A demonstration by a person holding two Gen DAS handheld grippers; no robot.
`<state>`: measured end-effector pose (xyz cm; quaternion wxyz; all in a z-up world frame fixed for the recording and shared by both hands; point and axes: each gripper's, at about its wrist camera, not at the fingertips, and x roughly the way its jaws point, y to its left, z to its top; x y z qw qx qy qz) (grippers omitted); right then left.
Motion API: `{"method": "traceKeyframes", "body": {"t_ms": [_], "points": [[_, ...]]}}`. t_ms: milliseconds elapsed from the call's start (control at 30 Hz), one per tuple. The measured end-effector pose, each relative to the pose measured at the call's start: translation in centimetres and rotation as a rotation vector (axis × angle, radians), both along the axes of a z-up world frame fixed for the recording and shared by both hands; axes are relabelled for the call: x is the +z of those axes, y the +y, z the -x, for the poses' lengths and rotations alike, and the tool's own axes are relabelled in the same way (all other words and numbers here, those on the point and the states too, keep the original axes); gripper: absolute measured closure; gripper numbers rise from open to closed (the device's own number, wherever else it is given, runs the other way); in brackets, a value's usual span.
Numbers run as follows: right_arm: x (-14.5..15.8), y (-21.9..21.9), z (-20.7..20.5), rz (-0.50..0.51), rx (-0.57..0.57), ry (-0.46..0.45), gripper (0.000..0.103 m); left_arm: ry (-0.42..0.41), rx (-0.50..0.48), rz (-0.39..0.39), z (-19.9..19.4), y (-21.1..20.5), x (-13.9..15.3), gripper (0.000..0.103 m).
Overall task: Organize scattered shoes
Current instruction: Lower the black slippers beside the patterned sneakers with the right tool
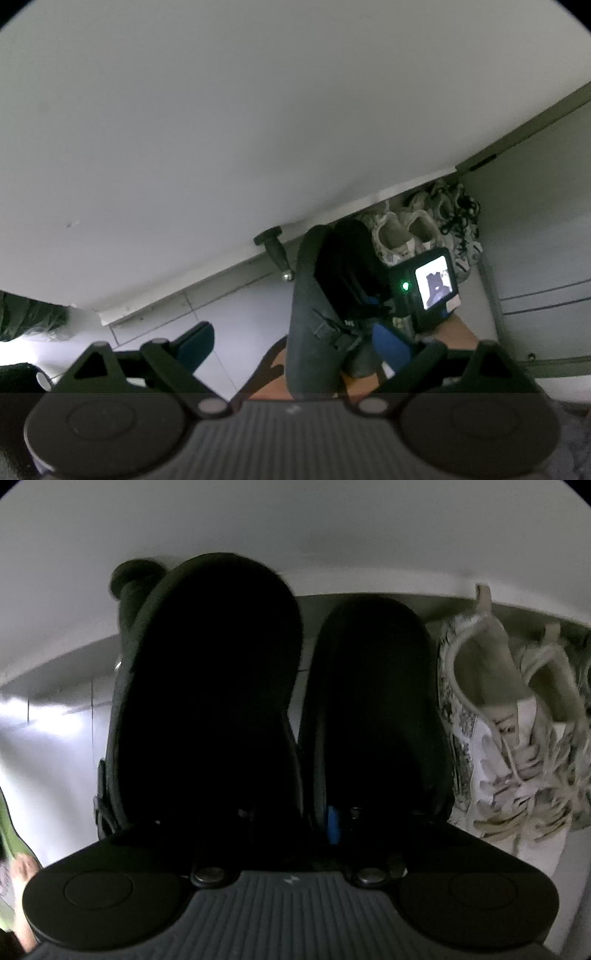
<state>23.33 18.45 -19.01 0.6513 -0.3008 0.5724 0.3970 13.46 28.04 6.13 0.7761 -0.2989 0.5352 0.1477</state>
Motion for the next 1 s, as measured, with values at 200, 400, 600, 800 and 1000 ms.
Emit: {"method": "traceKeyframes", "body": {"t_ms": [200, 400, 600, 800, 1000], "points": [[-0.1, -0.4, 1.2, 0.115, 0.15, 0.014, 0.072, 0.004, -0.005, 0.001, -0.2, 0.0, -0.1, 0.009], [-0.7, -1.5, 2.5, 0.16, 0.203, 0.006, 0.072, 0.001, -0.015, -0.001, -0.5, -0.4, 0.0, 0.009], [-0.8, 1.0, 4.8, 0.173, 0.268, -0.048, 0.073, 0.007, -0.028, -0.002, -0.8, -0.9, -0.2, 0.009], [-2.2, 2.8, 4.5, 0.188, 0.24, -0.1, 0.077, 0.013, -0.025, -0.006, -0.9, -1.0, -0.4, 0.009], [-0.1, 2.3, 3.9, 0.102, 0.144, -0.157, 0.04, 0.013, -0.014, -0.007, -1.0, -0.7, -0.6, 0.009]]}}
